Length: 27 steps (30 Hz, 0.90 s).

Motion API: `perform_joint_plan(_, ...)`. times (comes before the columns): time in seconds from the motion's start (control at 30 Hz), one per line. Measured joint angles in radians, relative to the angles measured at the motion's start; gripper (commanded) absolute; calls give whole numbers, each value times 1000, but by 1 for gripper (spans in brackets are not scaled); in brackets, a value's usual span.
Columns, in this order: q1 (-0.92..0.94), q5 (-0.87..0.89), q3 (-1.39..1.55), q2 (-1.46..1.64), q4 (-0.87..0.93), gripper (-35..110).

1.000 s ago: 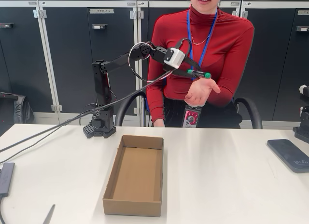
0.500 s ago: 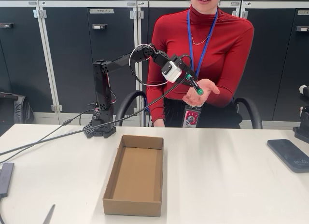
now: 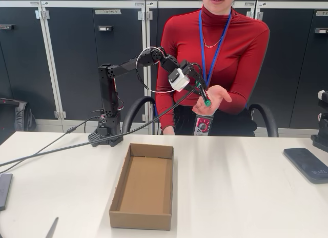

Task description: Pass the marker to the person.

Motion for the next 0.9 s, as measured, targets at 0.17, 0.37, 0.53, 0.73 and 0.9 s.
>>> perform_joint_plan(0.17, 0, -8, -6, 0, -17, 13)
perform_joint_plan(0.37, 0, -37, -6, 0, -38, 32)
perform_joint_plan(0.53, 0, -63, -6, 0, -61, 35)
perform_joint_plan(0.73, 0, -72, -6, 0, -61, 35)
perform_joint_plan(0.9, 0, -72, -6, 0, -61, 34)
